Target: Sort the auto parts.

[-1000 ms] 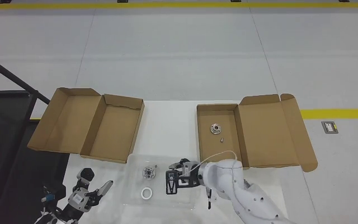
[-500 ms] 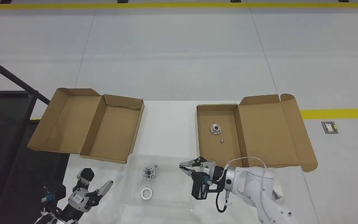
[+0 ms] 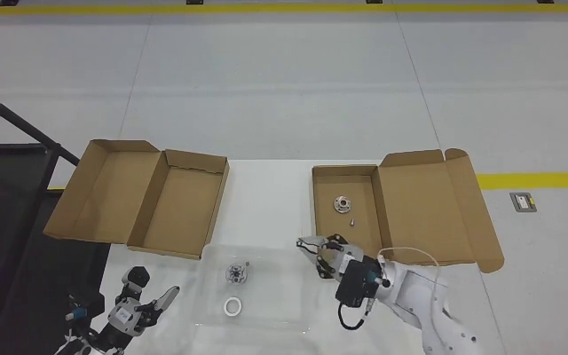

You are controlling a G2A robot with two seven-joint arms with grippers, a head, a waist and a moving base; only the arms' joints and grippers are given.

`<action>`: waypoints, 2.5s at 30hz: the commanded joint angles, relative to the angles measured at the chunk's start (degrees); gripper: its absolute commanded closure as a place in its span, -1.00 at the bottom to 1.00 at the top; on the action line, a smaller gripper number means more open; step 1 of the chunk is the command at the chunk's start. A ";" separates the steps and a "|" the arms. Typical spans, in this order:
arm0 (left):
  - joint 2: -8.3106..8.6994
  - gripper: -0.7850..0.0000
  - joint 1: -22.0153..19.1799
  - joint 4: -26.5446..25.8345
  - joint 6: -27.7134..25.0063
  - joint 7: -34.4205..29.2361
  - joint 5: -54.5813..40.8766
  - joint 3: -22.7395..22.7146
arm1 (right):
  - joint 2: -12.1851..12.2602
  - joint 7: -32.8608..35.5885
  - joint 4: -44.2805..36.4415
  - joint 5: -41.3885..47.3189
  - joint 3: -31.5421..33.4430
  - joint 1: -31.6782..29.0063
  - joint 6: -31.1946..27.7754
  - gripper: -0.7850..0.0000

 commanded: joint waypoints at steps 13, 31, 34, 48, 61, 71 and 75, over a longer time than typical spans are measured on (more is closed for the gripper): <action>0.00 -1.00 0.00 0.00 0.00 0.00 0.00 0.00 | 1.69 -30.84 9.54 2.78 0.58 2.86 -3.59 1.00; 0.00 -1.00 0.00 0.00 0.00 0.00 0.00 0.00 | 1.17 38.62 20.29 20.05 2.58 9.47 -5.60 1.00; 0.00 -1.00 0.00 0.00 0.00 0.00 0.00 0.00 | 0.47 45.48 25.23 23.81 0.22 13.24 -5.83 1.00; 0.00 -1.00 0.00 0.00 0.00 0.00 0.00 0.00 | -1.78 51.83 39.42 27.56 -6.79 22.40 -3.06 0.96; 0.00 -1.00 0.00 0.00 0.00 0.00 0.00 0.00 | -1.24 45.96 38.21 25.61 -6.20 21.15 -1.47 0.20; -0.20 -1.00 1.34 -3.59 1.33 3.95 5.62 -0.01 | 1.68 31.81 16.72 15.10 -0.14 8.42 2.03 -1.00; -0.18 -1.00 2.86 -7.07 1.21 3.41 8.94 0.05 | 2.64 20.53 9.10 9.09 0.56 4.18 -0.23 -1.00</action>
